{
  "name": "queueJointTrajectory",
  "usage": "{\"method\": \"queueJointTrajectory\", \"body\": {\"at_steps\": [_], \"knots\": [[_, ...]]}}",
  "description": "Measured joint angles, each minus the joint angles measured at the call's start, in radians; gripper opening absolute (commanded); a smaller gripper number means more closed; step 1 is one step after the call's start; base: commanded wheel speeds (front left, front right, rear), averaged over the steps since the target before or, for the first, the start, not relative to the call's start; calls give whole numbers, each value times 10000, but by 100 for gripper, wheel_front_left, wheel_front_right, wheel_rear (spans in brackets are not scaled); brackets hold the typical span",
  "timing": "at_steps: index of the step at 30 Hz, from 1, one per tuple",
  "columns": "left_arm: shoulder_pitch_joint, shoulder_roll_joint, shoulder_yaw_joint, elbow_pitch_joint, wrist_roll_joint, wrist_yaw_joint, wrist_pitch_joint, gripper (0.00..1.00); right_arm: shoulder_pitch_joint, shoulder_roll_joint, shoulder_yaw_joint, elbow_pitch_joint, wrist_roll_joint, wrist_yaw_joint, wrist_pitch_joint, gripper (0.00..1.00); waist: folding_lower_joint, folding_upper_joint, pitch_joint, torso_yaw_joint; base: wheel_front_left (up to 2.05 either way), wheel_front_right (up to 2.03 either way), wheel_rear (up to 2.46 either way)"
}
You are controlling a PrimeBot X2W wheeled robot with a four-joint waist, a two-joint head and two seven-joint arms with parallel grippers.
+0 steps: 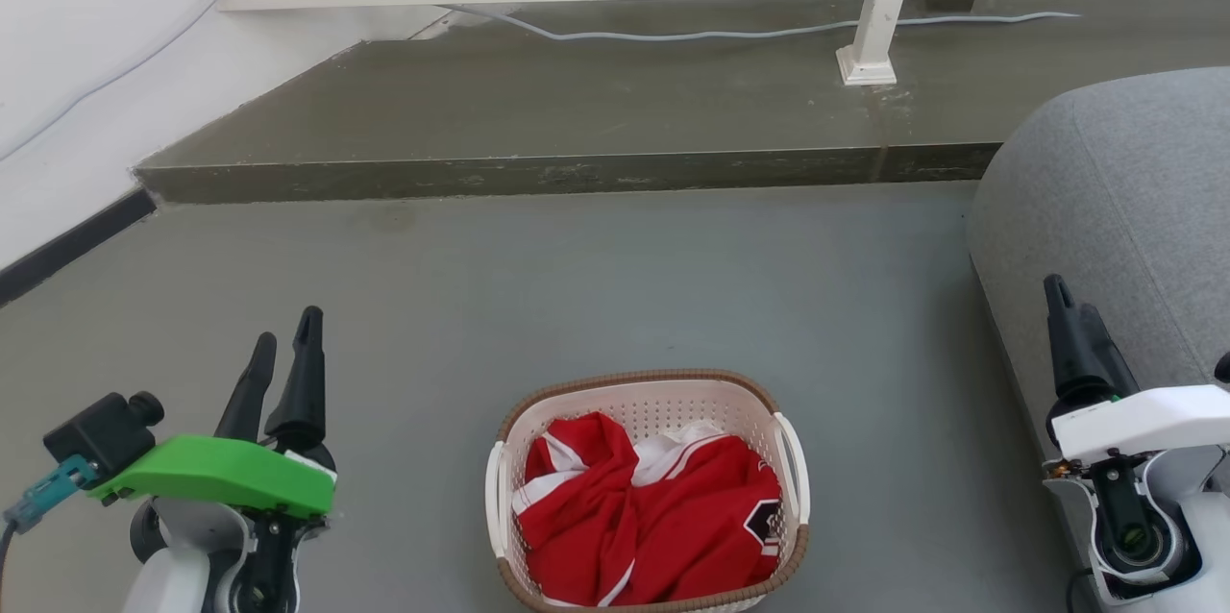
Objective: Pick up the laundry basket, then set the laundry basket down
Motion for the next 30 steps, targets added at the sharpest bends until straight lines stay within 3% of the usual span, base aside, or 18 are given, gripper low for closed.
{"method": "queueJointTrajectory", "body": {"at_steps": [14,30], "knots": [[-1,253,-802,-228,2401,362,-437,100,9,-190,623,-105,-2113,-288,-412,100,0,0,25,-29,0,0,0],[14,201,-1285,-198,4295,890,-966,100,69,-309,1141,-98,-4224,-545,-934,100,0,0,-13,-24,0,0,0]]}}
